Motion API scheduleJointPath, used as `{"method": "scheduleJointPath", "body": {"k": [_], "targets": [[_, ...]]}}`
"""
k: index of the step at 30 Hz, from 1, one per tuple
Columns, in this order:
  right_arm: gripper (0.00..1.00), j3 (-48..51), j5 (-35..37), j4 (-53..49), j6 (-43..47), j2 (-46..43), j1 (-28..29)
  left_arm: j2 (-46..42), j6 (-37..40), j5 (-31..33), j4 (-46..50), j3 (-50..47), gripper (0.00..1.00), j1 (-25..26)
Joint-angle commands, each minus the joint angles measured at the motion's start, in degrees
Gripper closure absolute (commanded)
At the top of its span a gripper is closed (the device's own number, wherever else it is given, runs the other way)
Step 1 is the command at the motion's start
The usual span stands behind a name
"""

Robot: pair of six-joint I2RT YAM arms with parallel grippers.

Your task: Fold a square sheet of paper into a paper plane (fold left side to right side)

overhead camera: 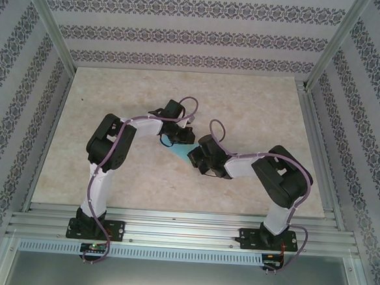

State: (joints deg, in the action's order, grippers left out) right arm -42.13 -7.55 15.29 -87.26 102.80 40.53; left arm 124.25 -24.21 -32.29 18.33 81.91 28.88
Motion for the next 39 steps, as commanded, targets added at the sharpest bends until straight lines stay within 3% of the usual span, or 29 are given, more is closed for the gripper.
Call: {"method": "scheduleJointPath", "body": {"k": [1,14,32,36,39], "targets": [[1.00,3.66,0.17,-4.74,-2.98,-1.12,1.13,4.87,1.86,5.82,0.39,-0.87,0.90,0.08],[1.00,10.55,1.20,-2.97,-6.96,-4.53,1.18,5.00,2.06,6.25,0.48,-0.71,0.90,0.11],[1.00,14.27,3.22,-9.07,-5.66,-12.50,2.08,4.27,2.17,5.52,0.66,0.14,0.88,0.07],[1.00,11.37,5.53,-15.09,2.47,-19.04,1.03,1.91,1.20,0.68,0.80,2.24,0.85,-0.07],[0.86,7.06,7.78,-22.49,14.39,-25.36,-1.22,-1.92,1.18,-2.31,3.61,6.32,0.80,-0.76]]}}
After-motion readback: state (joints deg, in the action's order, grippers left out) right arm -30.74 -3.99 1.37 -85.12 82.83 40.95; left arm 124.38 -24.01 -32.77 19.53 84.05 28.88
